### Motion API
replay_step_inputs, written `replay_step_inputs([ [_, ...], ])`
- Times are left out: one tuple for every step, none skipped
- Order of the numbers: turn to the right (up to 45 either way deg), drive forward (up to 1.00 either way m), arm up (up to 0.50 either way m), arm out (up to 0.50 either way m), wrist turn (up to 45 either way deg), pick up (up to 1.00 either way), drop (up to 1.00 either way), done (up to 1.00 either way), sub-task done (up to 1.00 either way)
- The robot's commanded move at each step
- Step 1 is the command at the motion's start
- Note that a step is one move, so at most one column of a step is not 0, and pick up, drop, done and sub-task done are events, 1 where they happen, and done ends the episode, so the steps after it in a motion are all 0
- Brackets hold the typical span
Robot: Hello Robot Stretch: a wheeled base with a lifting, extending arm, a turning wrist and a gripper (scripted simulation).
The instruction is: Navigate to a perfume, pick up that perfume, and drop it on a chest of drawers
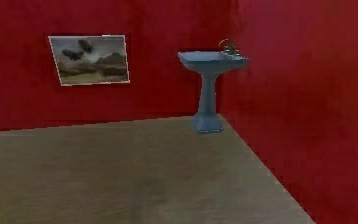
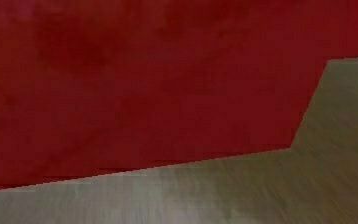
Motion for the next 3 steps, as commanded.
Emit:
replay_step_inputs([
  [15.0,0.00,0.00,0.00,0.0,0.00,0.00,0.00,0.00],
  [0.0,1.00,0.00,0.00,0.0,0.00,0.00,0.00,0.00],
  [0.0,0.70,0.00,0.00,0.0,0.00,0.00,0.00,0.00],
])
